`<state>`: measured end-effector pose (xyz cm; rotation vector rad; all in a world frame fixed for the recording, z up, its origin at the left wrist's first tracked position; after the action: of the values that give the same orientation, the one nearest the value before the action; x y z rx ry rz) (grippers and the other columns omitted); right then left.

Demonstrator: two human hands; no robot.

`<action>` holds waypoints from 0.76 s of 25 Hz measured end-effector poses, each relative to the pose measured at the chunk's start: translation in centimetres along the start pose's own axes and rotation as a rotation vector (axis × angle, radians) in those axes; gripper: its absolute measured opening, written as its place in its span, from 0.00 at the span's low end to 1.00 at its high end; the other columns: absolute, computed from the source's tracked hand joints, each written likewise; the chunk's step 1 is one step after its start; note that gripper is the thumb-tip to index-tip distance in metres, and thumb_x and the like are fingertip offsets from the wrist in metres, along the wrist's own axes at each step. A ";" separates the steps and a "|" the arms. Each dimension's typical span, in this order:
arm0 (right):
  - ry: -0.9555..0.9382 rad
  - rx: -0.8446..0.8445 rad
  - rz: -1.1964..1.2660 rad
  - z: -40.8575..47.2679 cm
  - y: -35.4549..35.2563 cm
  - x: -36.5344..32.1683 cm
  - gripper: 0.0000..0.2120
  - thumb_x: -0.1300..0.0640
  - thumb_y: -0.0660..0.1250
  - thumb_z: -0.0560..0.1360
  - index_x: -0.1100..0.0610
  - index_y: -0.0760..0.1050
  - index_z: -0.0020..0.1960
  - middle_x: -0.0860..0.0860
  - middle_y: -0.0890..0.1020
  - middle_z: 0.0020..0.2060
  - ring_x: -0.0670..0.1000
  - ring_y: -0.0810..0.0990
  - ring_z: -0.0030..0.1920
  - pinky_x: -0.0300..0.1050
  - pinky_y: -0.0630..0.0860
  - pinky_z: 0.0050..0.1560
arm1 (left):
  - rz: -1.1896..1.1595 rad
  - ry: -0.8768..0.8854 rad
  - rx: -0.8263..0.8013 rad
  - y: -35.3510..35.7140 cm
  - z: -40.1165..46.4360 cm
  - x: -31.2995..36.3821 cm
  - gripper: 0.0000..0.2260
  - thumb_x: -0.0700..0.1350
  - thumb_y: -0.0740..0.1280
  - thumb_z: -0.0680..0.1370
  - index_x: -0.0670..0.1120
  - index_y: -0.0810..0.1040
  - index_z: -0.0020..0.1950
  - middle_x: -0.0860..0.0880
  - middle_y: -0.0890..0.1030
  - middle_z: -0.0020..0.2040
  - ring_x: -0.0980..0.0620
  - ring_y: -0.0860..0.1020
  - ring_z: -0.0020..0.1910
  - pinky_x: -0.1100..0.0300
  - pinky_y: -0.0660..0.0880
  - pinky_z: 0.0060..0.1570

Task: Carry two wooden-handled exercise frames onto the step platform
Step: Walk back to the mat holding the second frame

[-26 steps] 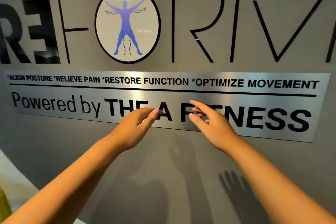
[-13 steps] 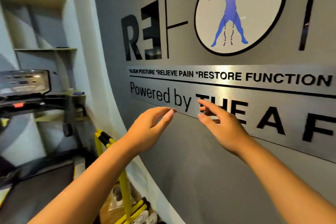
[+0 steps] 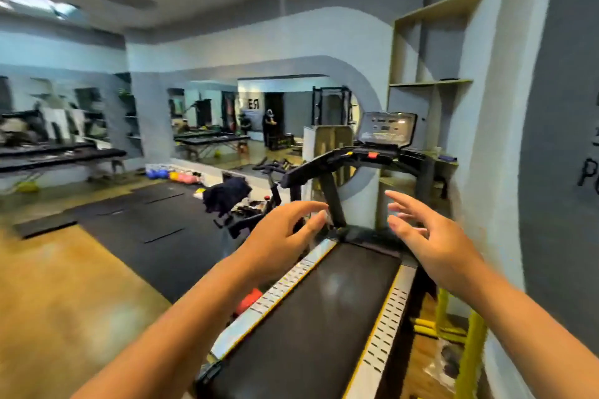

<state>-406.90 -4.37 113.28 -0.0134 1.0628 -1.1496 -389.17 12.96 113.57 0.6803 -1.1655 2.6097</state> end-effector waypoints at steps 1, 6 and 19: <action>-0.041 -0.055 0.049 1.2 3.4 -1.3 0.18 0.43 0.66 0.81 0.29 0.71 0.69 0.36 0.81 0.62 0.37 0.77 0.63 0.51 0.75 0.66 | 0.040 -0.057 0.037 -2.9 -1.8 -1.8 0.21 0.59 0.59 0.84 0.51 0.79 0.71 0.55 0.82 0.67 0.58 0.77 0.67 0.52 0.72 0.68; -0.195 -0.307 0.228 5.3 18.8 -8.9 0.21 0.38 0.65 0.78 0.30 0.71 0.71 0.37 0.80 0.63 0.40 0.77 0.65 0.54 0.74 0.69 | 0.233 -0.270 0.185 -14.4 -9.9 -8.2 0.19 0.60 0.59 0.85 0.56 0.78 0.71 0.60 0.80 0.68 0.63 0.74 0.67 0.56 0.71 0.68; -0.358 -0.651 0.501 12.1 50.9 -24.0 0.27 0.32 0.62 0.72 0.31 0.70 0.71 0.36 0.79 0.64 0.37 0.76 0.64 0.47 0.74 0.66 | 0.484 -0.676 0.347 -34.6 -23.8 -25.3 0.21 0.64 0.57 0.84 0.59 0.75 0.74 0.60 0.77 0.71 0.62 0.71 0.71 0.59 0.68 0.70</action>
<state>-361.61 31.07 110.27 -0.4267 0.9982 -0.3021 -362.32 53.82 109.85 1.6299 -1.1402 3.1380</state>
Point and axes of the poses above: each hand's wrist, its own z-axis towards the middle knuckle, its own y-axis out of the palm, x = y × z, the point moved 7 cm from there along z, towards the middle knuckle
